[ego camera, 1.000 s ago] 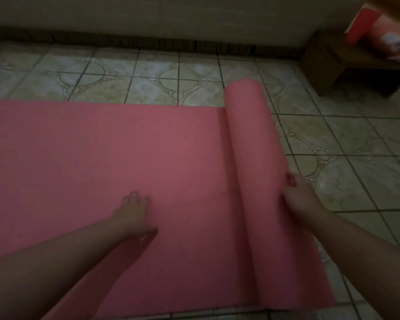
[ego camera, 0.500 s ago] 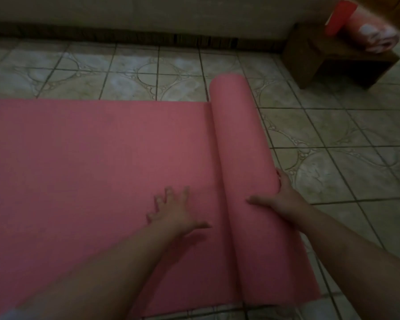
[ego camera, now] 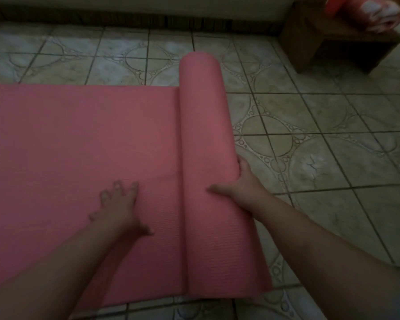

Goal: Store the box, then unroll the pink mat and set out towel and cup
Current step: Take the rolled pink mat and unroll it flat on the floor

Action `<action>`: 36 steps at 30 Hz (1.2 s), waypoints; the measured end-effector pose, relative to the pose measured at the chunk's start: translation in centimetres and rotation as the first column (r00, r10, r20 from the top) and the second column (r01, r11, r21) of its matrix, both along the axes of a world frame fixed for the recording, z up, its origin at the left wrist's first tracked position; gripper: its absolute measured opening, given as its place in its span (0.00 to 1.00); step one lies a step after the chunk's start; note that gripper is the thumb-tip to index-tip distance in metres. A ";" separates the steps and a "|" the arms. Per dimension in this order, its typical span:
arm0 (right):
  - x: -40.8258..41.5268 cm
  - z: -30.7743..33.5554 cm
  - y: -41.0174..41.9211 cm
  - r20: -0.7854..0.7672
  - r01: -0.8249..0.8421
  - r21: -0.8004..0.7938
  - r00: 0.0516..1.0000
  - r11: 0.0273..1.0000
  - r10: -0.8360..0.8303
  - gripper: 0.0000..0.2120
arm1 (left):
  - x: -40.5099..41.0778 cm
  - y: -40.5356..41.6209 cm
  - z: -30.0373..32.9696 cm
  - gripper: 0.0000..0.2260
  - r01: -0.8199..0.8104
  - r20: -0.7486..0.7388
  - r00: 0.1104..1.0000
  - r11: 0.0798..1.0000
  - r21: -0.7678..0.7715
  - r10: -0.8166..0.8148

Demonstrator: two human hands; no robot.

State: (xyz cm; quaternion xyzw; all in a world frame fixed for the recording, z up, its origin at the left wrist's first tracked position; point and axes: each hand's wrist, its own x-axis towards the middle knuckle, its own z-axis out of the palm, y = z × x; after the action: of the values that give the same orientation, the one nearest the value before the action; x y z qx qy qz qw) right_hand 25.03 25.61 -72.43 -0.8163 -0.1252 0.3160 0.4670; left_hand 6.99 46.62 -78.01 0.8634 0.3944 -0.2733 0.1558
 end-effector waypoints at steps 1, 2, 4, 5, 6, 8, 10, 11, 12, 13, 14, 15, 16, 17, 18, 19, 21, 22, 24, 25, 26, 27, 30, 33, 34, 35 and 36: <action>-0.1 -0.2 0.2 0.004 -0.012 -0.013 1.000 1.000 0.012 0.57 | 0.0 0.3 0.1 0.62 0.002 -0.013 1.000 1.000 -0.003 -0.002; 0.0 -0.3 0.2 -0.001 -0.010 -0.027 1.000 1.000 0.010 0.59 | 0.1 0.4 0.1 0.61 0.002 -0.015 1.000 1.000 -0.011 -0.002; 0.5 -0.3 -0.6 -0.026 0.018 -0.060 0.999 0.998 -0.020 0.61 | 0.3 0.2 0.1 0.58 -0.042 0.019 0.999 0.998 -0.035 0.043; 0.9 -0.1 -1.4 -0.032 0.029 -0.079 0.999 0.996 -0.032 0.62 | 0.3 -0.2 0.1 0.56 -0.068 0.037 0.997 0.997 -0.035 0.070; 1.4 0.1 -2.3 -0.022 0.042 -0.106 0.999 0.993 -0.045 0.61 | 0.3 -0.6 -0.1 0.54 -0.070 0.047 0.996 0.997 -0.023 0.071; 2.7 0.4 -4.3 0.057 0.097 -0.166 0.994 0.981 -0.089 0.56 | 0.3 -1.7 -0.7 0.53 -0.015 0.065 0.998 1.000 0.007 0.015; 3.9 0.5 -5.5 0.128 0.184 -0.130 0.978 0.974 -0.167 0.42 | 0.5 -2.9 -1.3 0.51 0.028 0.104 0.994 0.999 0.017 -0.029; 4.2 0.5 -5.7 0.122 0.215 -0.095 0.972 0.972 -0.203 0.33 | 0.7 -3.5 -1.5 0.50 0.045 0.123 0.991 0.999 0.020 -0.047; 4.4 0.4 -5.7 0.108 0.232 -0.083 0.969 0.969 -0.223 0.28 | 0.9 -4.2 -1.7 0.49 0.065 0.138 0.988 0.998 0.025 -0.068; 4.4 0.3 -5.5 0.095 0.240 -0.087 0.968 0.967 -0.232 0.25 | 1.2 -4.8 -1.9 0.48 0.088 0.152 0.984 0.996 0.030 -0.091; 4.4 0.4 -5.4 0.078 0.240 -0.091 0.969 0.966 -0.233 0.24 | 1.5 -5.4 -2.0 0.48 0.109 0.163 0.980 0.994 0.032 -0.113; 4.4 0.5 -5.3 0.038 0.232 -0.080 0.973 0.969 -0.230 0.26 | 1.8 -6.0 -2.1 0.48 0.124 0.172 0.977 0.992 0.030 -0.127; 4.2 0.7 -5.2 -0.023 0.214 -0.066 0.976 0.975 -0.215 0.32 | 2.0 -6.3 -2.1 0.49 0.130 0.177 0.975 0.991 0.021 -0.132; 4.2 0.7 -5.1 -0.076 0.184 -0.057 0.979 0.981 -0.188 0.42 | 2.2 -6.6 -2.1 0.50 0.132 0.176 0.976 0.991 0.010 -0.132; 4.2 0.5 -5.1 -0.100 0.148 -0.072 0.983 0.986 -0.155 0.54 | 2.3 -6.7 -2.1 0.51 0.131 0.169 0.977 0.991 0.004 -0.129; 4.0 0.2 -5.0 -0.093 0.106 -0.111 0.989 0.988 -0.117 0.63 | 2.3 -6.7 -2.1 0.53 0.127 0.163 0.979 0.992 0.003 -0.126; 3.6 -0.3 -4.9 -0.046 0.074 -0.165 0.996 0.983 -0.083 0.65 | 2.3 -6.7 -1.9 0.54 0.120 0.162 0.980 0.993 0.010 -0.120; 3.8 -0.5 -5.0 -0.020 0.090 -0.170 0.995 0.981 -0.094 0.63 | 2.2 -6.7 -1.8 0.54 0.118 0.162 0.980 0.993 0.012 -0.118; 4.3 -0.4 -5.6 -0.017 0.148 -0.141 0.988 0.979 -0.152 0.60 | 2.3 -6.8 -1.5 0.54 0.115 0.158 0.981 0.993 0.007 -0.115; 4.6 -0.2 -5.9 -0.048 0.181 -0.110 0.981 0.977 -0.187 0.59 | 2.3 -6.8 -1.4 0.54 0.110 0.158 0.981 0.994 0.003 -0.109; 4.8 0.0 -6.2 -0.083 0.206 -0.079 0.974 0.975 -0.212 0.58 | 2.3 -6.8 -1.4 0.54 0.105 0.159 0.982 0.995 0.001 -0.103; 4.9 0.1 -6.3 -0.109 0.217 -0.056 0.969 0.975 -0.222 0.57 | 2.2 -6.8 -1.4 0.54 0.101 0.158 0.982 0.995 0.002 -0.100; 4.2 -0.1 -5.6 -0.118 0.187 -0.029 0.975 0.982 -0.189 0.54 | 1.3 -5.7 -1.4 0.54 0.096 0.149 0.984 0.995 0.018 -0.098; 3.2 -0.4 -4.5 -0.085 0.162 -0.007 0.983 0.987 -0.162 0.53 | 0.2 -4.2 -1.4 0.54 0.078 0.141 0.987 0.997 0.021 -0.080; 3.0 -0.5 -4.2 -0.076 0.159 0.001 0.984 0.987 -0.158 0.53 | -0.1 -3.8 -1.4 0.54 0.076 0.139 0.987 0.997 0.024 -0.078; 2.8 -0.5 -3.9 -0.064 0.154 -0.001 0.986 0.988 -0.154 0.53 | -0.3 -3.6 -1.4 0.54 0.077 0.139 0.987 0.997 0.027 -0.080; 2.6 -0.6 -3.8 -0.052 0.150 -0.012 0.987 0.989 -0.151 0.53 | -0.4 -3.4 -1.5 0.54 0.080 0.139 0.987 0.996 0.029 -0.083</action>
State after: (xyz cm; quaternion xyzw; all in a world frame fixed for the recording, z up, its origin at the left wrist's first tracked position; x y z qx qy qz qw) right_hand 27.65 21.82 -73.00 -0.8166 -0.0497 0.3018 0.4894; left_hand 6.63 43.18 -79.47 0.8977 0.3498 -0.2135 0.1619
